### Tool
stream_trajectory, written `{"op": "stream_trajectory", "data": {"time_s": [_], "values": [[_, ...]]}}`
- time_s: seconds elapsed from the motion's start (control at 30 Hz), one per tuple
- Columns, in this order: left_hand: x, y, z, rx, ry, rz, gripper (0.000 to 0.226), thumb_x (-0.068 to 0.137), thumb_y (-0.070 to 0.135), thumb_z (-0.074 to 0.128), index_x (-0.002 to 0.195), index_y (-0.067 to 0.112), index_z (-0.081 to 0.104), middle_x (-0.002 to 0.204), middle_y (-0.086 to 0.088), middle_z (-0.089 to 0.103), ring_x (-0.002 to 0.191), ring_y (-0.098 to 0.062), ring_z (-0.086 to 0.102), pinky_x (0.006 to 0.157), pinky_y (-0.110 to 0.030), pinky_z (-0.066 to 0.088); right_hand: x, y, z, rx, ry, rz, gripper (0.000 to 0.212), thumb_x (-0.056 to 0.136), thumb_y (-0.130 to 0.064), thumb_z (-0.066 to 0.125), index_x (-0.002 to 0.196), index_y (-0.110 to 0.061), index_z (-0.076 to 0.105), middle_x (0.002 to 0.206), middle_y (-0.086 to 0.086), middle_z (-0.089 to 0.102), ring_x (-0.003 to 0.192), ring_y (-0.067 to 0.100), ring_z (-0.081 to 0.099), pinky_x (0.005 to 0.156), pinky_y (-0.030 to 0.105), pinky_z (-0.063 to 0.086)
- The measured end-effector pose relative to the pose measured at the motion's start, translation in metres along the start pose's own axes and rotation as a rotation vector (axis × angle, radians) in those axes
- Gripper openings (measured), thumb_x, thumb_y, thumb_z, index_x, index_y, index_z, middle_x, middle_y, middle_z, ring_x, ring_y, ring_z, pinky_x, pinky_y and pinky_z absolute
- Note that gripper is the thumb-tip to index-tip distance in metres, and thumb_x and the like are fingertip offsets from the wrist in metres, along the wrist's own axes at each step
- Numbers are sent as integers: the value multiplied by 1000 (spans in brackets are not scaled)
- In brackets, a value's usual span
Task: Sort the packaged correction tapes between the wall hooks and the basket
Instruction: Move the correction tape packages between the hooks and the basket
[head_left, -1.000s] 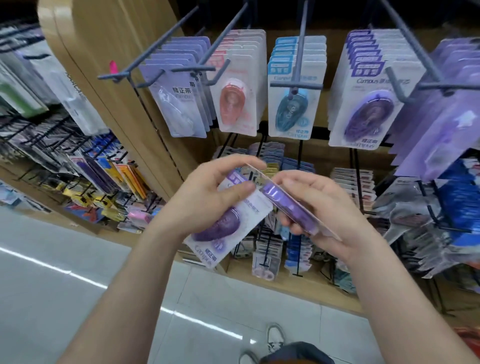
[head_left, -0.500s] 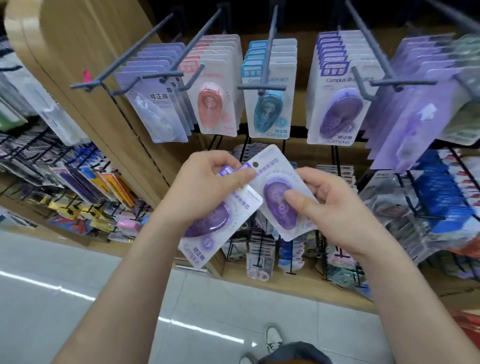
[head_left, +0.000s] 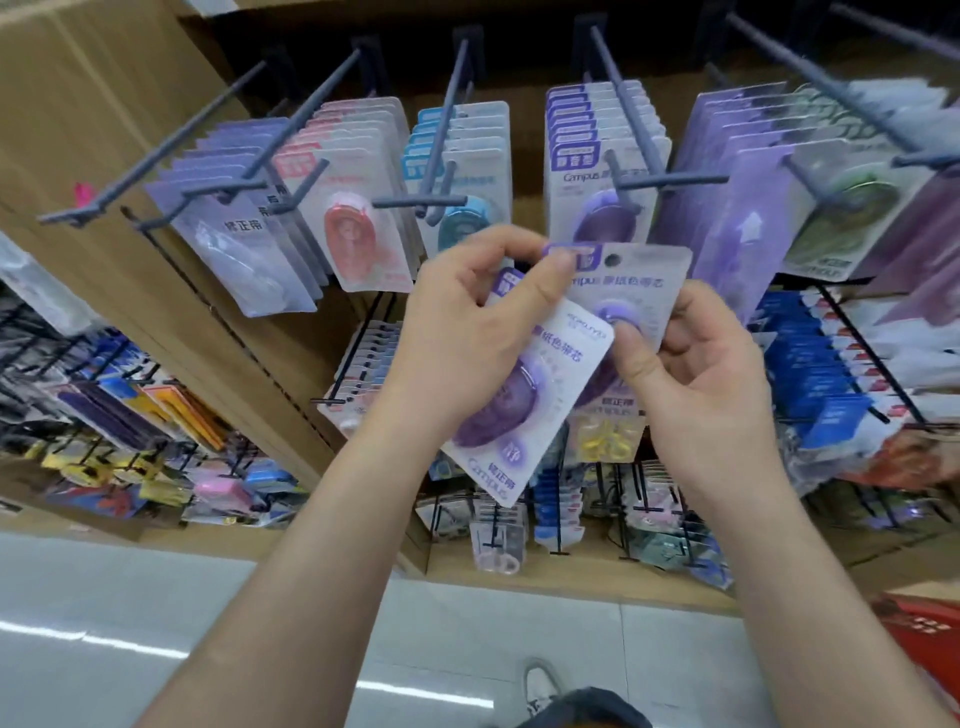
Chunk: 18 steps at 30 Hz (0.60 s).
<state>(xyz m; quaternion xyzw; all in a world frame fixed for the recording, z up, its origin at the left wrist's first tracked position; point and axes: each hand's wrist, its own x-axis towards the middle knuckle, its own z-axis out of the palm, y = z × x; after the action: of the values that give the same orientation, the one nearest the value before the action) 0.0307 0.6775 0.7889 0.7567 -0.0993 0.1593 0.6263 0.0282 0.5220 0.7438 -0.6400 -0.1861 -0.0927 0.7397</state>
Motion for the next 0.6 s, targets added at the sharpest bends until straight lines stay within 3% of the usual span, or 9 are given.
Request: {"op": "stream_trajectory", "data": {"time_s": [0.23,0.33,0.43,0.53,0.6], "values": [[10,4,11,-59,37,-47,16,96,12,62,86,21,70,64,15,65,61,0,56,61,-17,46,15,-11,3,-4,111,-44,16,89,-19,65,104,-20,59,86,-15,75,76,3,70,63,18,54],[12,5,13,-60,36,-49,18,96,11,60,85,21,70,57,15,61,57,2,53,58,-14,44,15,-9,3,4,149,-44,13,92,-16,66,104,-17,60,85,-11,76,77,5,71,65,20,55],[14,6,13,-91,27,-83,18,97,10,60,85,20,71,65,13,67,63,0,60,61,-17,48,18,-5,2,-5,170,-34,14,93,-20,66,106,-17,62,88,-7,76,82,8,72,70,23,56],[17,0,14,-118,45,-126,15,96,11,61,88,17,72,82,1,73,75,-12,66,70,-29,55,20,4,0,-23,106,41,18,90,-32,65,107,-25,62,95,-7,76,86,10,72,73,26,57],[18,-3,15,-132,62,-132,12,96,13,62,90,16,73,85,-3,73,77,-14,66,71,-29,55,18,11,-5,-47,-16,118,27,89,-38,66,114,-28,61,106,-7,75,95,12,71,80,30,57]]}}
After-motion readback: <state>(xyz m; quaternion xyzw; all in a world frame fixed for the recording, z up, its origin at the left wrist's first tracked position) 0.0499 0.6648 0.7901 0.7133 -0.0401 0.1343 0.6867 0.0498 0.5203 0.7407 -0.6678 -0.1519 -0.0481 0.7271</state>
